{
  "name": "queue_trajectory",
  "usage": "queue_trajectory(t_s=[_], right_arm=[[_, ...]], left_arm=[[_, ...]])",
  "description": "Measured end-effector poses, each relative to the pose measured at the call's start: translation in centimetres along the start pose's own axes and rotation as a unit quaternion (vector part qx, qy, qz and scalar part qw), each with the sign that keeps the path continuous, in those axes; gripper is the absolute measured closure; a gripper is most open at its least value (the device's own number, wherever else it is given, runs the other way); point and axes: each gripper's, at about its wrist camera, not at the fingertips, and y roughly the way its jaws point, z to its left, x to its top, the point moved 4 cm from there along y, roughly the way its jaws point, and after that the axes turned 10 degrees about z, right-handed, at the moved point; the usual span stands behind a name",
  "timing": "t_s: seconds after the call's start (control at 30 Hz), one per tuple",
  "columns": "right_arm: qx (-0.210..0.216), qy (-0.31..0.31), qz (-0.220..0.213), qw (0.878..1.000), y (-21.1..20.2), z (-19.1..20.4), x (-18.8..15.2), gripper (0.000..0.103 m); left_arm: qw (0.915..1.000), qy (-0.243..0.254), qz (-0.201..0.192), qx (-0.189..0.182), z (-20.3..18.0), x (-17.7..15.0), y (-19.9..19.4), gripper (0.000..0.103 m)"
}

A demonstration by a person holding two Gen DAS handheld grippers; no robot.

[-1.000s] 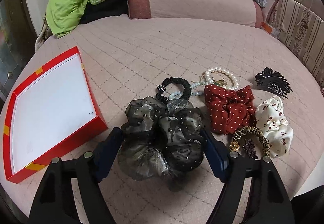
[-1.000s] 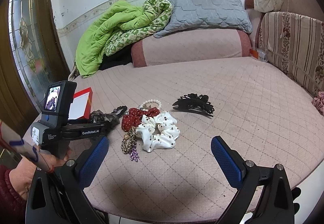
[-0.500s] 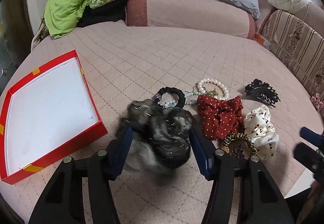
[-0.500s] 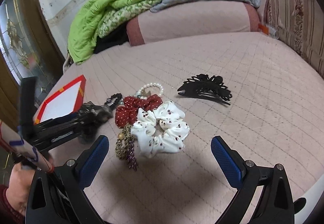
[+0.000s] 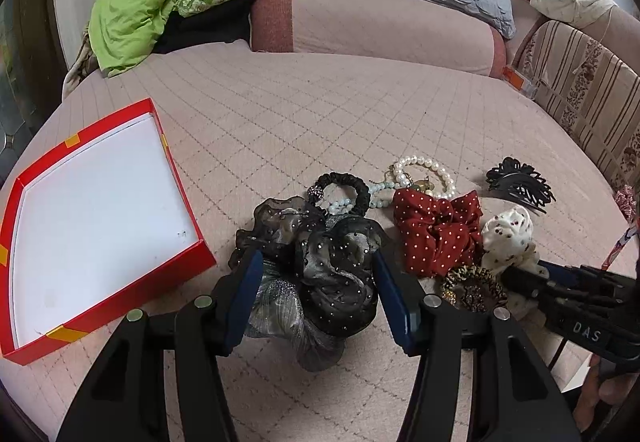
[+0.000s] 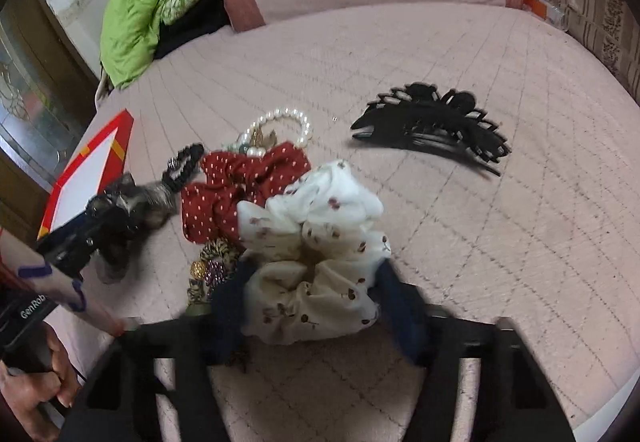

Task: Organize jewelry
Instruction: 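Grasp the black sheer scrunchie with the left tool while the right tool grasps the white cherry scrunchie, then carry the black scrunchie with the left tool while the right tool carries the white scrunchie to the tray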

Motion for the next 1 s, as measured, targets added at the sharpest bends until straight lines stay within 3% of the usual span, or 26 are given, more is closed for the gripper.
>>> queue_trajectory(t_s=[0.03,0.07,0.17,0.27,0.47,0.57,0.7,0.73,0.77,0.83,1.0], right_arm=[[-0.004,-0.006,-0.005,1.0,-0.2,0.1,0.0,0.076],[-0.004,-0.007,-0.015,1.0,-0.7,0.1,0.0,0.083],[-0.012,-0.01,-0.056,0.998,-2.4,-0.1,0.1,0.086],[-0.007,-0.006,-0.101,0.995,-4.6,-0.4,0.1,0.086],[0.017,-0.012,-0.161,0.987,-7.5,-0.1,-0.1,0.086],[0.025,-0.017,-0.165,0.986,-7.7,0.5,0.0,0.086],[0.03,-0.019,-0.159,0.987,-7.6,0.9,0.1,0.086],[0.03,-0.018,-0.157,0.987,-7.5,1.0,0.2,0.086],[0.033,-0.019,-0.156,0.987,-7.5,1.0,0.2,0.085],[0.035,-0.02,-0.153,0.987,-7.4,1.1,0.1,0.085],[0.044,-0.019,-0.149,0.988,-7.2,1.3,0.1,0.085]], left_arm=[[1.0,0.001,0.001,0.0,0.0,0.0,0.1,0.047],[1.0,0.0,0.002,0.0,0.0,-0.1,0.1,0.047],[1.0,-0.005,0.003,-0.006,0.2,-0.1,0.2,0.048],[0.9999,-0.004,-0.006,-0.013,0.2,0.0,-0.1,0.056],[0.9991,-0.011,-0.031,-0.026,0.1,0.2,-1.0,0.058],[0.9984,-0.008,-0.048,-0.026,0.0,0.4,-1.7,0.058],[0.9991,-0.019,-0.023,-0.029,0.5,0.1,-1.0,0.058],[0.9988,-0.025,-0.022,-0.035,0.8,0.1,-1.1,0.054],[0.9988,-0.024,-0.018,-0.039,1.1,0.0,-1.1,0.042],[0.9991,-0.021,-0.015,-0.034,1.2,-0.3,-1.1,0.033],[0.9995,0.011,0.006,-0.028,0.3,-1.0,-0.3,0.032]])
